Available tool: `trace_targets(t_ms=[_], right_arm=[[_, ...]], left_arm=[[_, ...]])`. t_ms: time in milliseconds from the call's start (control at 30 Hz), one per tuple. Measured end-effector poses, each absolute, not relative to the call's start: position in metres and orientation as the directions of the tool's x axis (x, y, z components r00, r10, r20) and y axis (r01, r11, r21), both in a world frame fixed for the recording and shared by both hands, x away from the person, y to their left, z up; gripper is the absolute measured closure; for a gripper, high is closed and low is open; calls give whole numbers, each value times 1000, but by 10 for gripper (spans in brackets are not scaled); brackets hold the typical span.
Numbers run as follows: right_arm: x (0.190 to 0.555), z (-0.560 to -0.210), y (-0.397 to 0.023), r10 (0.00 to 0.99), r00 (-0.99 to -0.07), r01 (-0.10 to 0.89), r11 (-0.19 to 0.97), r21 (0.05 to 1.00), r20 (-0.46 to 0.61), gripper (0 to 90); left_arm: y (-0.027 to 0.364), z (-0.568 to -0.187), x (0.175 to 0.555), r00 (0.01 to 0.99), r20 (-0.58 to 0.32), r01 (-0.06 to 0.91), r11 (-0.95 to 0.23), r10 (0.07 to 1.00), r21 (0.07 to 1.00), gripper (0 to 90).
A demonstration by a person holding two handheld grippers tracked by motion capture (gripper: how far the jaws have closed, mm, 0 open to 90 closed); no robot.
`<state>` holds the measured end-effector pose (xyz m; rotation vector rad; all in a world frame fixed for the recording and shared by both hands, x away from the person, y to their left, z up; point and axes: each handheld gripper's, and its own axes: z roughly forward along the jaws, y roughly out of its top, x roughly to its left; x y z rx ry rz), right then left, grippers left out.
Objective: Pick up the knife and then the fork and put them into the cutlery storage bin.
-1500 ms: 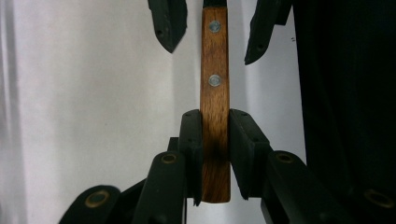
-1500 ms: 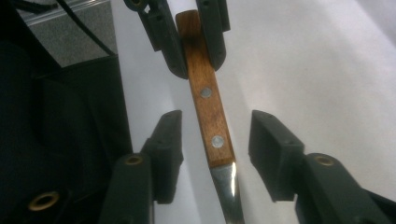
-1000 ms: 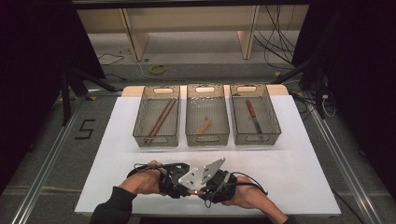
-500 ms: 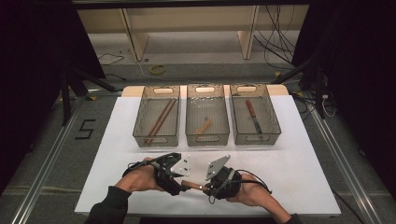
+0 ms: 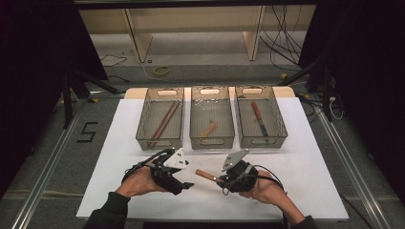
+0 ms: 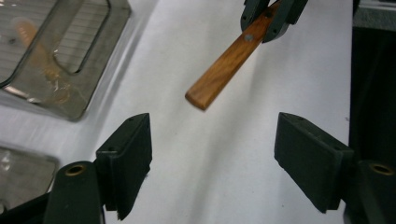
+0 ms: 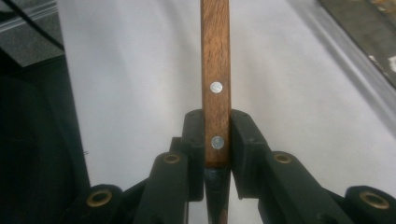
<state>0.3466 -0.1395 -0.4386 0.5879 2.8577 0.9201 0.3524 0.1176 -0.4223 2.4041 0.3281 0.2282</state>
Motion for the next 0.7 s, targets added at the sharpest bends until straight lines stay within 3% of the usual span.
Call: trace_targets(t_ms=[433,700], right_arm=[[366,-420,-171,502,-864,407,657,635,35,779],[383,-404,-196,586,-809,458,575,678,49,779]], left_arm=[[139,-430,357,878,13,296,-564,479,771,213],[150,-436,357,843,-39,341,-477,537,810,207]])
